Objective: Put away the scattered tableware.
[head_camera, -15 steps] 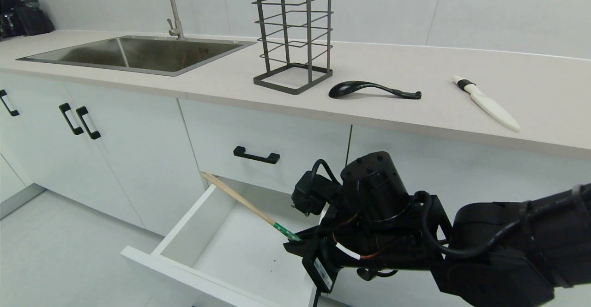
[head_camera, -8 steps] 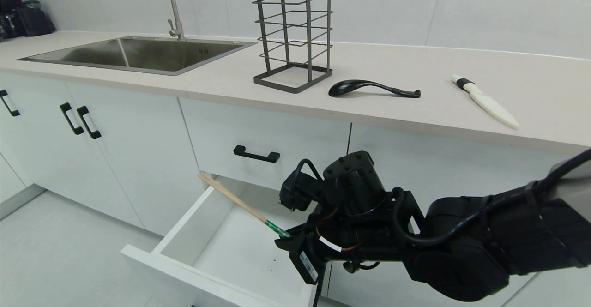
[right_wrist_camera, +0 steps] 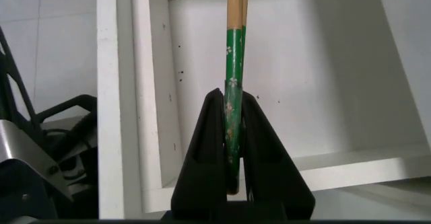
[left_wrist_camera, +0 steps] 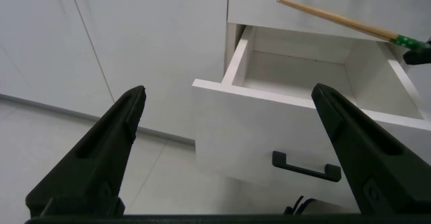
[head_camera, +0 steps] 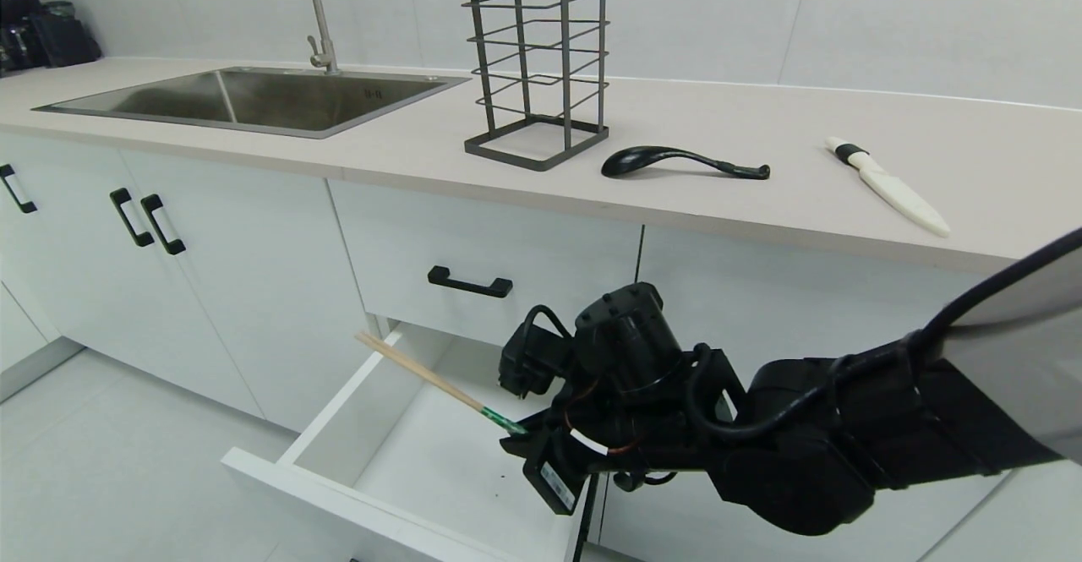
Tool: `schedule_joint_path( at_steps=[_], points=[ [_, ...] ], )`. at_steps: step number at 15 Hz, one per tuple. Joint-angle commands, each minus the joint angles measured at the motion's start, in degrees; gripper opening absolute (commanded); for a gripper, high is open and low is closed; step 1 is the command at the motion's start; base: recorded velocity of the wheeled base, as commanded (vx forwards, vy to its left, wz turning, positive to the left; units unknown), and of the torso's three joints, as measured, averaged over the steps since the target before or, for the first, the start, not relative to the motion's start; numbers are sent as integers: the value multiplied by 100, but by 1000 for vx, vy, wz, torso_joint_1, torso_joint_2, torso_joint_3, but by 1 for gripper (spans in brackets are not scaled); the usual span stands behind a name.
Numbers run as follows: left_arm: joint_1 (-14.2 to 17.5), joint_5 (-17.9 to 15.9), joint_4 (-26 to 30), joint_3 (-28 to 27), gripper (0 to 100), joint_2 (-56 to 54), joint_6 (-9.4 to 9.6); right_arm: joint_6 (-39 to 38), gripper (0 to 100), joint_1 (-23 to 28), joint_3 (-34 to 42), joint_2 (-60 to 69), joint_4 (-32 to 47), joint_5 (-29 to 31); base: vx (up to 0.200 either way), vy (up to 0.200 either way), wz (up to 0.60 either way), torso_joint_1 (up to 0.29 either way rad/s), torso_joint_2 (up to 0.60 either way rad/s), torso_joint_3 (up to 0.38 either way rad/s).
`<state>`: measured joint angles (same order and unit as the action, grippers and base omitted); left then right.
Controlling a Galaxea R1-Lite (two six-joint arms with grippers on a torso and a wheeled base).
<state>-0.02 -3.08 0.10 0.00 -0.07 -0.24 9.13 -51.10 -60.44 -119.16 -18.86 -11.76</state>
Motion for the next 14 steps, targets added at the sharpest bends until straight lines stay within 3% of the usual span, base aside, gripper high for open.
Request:
schedule_joint_path(
  at_steps=[1, 14],
  points=[
    [-6, 1, -1, 0, 100, 7, -2, 19, 0, 13, -170, -177, 198, -1, 0, 0, 0, 0, 0, 0],
    [-6, 1, -1, 0, 100, 7, -2, 10, 0, 101, -767, -837, 620, -1, 0, 0, 0, 0, 0, 0]
  ],
)
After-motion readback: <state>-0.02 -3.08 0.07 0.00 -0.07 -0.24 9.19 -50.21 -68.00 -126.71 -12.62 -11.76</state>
